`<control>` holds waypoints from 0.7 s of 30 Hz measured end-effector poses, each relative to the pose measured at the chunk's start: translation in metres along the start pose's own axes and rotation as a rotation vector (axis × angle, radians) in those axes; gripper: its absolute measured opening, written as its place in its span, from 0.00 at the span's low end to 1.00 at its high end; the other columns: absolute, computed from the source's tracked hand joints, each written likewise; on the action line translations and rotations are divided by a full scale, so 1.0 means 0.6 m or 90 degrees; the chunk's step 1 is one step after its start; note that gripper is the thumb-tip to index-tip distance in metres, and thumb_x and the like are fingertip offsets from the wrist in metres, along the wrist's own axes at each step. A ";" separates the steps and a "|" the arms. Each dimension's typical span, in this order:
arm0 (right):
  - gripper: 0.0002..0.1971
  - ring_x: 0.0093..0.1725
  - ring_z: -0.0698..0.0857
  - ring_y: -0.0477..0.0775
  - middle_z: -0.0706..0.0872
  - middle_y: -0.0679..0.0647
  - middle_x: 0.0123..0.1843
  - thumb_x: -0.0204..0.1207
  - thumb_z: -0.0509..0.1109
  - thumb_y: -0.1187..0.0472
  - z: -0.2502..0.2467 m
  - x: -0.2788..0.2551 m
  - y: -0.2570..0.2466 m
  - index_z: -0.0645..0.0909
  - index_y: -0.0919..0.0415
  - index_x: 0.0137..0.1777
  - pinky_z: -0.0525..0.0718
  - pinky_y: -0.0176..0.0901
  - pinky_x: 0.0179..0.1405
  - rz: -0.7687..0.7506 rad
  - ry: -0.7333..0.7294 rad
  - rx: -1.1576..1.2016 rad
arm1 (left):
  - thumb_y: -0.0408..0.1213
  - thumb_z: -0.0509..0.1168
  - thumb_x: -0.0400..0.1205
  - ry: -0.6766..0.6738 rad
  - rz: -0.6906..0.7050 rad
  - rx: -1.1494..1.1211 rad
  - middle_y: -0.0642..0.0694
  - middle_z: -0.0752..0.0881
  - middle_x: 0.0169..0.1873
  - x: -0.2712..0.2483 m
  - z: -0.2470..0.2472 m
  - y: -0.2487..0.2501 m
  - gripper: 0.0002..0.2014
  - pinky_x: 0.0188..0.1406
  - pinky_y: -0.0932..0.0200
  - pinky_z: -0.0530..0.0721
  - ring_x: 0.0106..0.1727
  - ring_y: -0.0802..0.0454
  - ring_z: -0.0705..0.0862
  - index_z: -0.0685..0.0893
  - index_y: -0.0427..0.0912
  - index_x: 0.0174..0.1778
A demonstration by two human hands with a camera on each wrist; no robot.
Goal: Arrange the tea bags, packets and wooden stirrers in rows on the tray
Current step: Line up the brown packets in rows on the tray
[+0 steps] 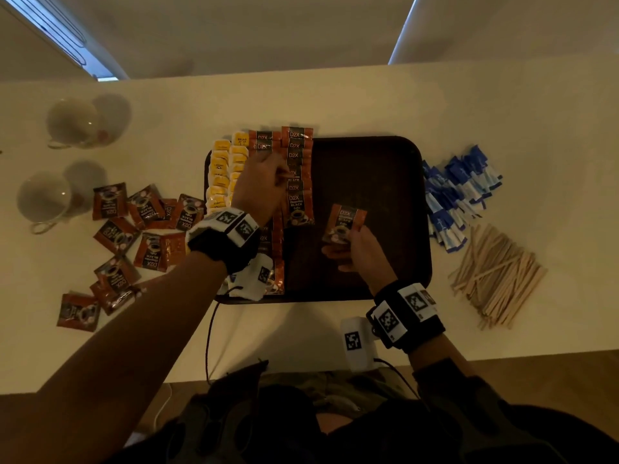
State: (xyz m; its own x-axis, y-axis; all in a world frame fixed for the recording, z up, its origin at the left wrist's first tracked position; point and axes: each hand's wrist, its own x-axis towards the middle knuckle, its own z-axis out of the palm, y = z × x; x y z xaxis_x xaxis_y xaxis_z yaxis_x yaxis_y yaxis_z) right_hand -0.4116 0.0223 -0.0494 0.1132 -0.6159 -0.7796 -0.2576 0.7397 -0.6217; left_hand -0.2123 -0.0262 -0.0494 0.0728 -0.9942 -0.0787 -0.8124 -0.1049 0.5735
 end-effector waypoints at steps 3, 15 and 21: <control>0.13 0.46 0.84 0.52 0.84 0.59 0.55 0.84 0.51 0.55 0.012 0.018 0.002 0.72 0.58 0.60 0.80 0.46 0.43 0.004 0.036 -0.085 | 0.30 0.67 0.78 0.085 -0.102 -0.128 0.47 0.82 0.46 -0.044 -0.018 -0.008 0.06 0.44 0.74 0.78 0.47 0.55 0.79 0.81 0.35 0.50; 0.16 0.47 0.82 0.48 0.81 0.48 0.45 0.71 0.77 0.63 0.055 0.059 -0.011 0.78 0.60 0.57 0.77 0.38 0.44 -0.090 0.078 -0.260 | 0.34 0.63 0.82 0.108 -0.208 -0.293 0.52 0.81 0.39 -0.139 -0.023 -0.043 0.03 0.36 0.70 0.76 0.38 0.62 0.79 0.79 0.40 0.51; 0.13 0.46 0.83 0.49 0.84 0.52 0.46 0.73 0.74 0.66 0.061 0.071 -0.010 0.76 0.59 0.54 0.80 0.39 0.42 -0.111 0.094 -0.293 | 0.35 0.69 0.79 0.118 -0.222 -0.346 0.56 0.83 0.37 -0.159 -0.031 -0.050 0.04 0.35 0.67 0.81 0.39 0.60 0.82 0.79 0.43 0.45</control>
State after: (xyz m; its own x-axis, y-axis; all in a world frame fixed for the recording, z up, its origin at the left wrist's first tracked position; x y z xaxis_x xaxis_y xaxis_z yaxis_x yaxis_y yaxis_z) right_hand -0.3701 0.0013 -0.0815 0.0639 -0.7759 -0.6276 -0.6464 0.4469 -0.6184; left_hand -0.1842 0.0713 -0.0438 0.4160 -0.8822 -0.2207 -0.3195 -0.3690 0.8728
